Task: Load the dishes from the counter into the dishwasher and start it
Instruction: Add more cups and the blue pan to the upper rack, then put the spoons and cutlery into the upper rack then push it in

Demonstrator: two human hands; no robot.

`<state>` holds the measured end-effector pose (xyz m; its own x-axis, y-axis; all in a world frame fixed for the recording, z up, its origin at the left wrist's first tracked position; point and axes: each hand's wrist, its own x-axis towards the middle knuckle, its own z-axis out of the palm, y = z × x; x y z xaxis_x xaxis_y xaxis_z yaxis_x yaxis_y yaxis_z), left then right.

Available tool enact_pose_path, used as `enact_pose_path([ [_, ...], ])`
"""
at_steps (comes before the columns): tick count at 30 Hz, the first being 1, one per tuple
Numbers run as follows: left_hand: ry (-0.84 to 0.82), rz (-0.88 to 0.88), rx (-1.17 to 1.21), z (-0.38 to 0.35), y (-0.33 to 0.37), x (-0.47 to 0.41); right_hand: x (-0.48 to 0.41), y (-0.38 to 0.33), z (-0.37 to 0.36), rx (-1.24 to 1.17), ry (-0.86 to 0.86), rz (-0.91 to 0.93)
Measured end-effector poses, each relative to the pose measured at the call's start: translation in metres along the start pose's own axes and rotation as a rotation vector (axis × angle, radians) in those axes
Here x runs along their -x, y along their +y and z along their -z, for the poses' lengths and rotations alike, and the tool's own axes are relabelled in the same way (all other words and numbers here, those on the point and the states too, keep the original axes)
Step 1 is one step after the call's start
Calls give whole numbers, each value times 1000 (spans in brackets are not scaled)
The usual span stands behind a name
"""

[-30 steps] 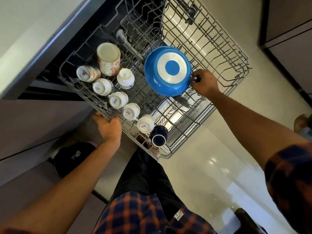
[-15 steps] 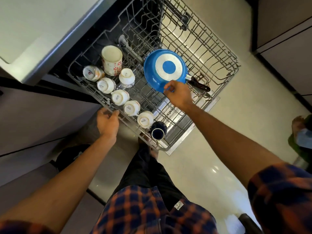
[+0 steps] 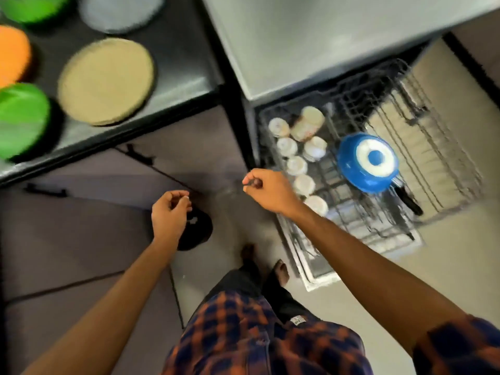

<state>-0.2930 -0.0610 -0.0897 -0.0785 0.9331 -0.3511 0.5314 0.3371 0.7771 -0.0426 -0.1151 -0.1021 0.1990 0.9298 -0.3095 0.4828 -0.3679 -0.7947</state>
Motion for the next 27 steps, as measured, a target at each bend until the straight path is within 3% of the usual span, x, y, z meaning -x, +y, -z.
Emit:
enact_pose_path([
  [8, 521, -15, -98, 217, -62, 41, -31, -178, -117, 261, -403, 441],
  [11, 646, -25, -187, 280, -92, 51, -34, -239, -168, 332, -481, 569],
  [18, 660, 17, -432, 373, -144, 28, -42, -342, -281, 445, -550, 694],
  [27, 661, 77, -421, 455, -173, -65, -73, -439, -419, 352, -495, 775],
])
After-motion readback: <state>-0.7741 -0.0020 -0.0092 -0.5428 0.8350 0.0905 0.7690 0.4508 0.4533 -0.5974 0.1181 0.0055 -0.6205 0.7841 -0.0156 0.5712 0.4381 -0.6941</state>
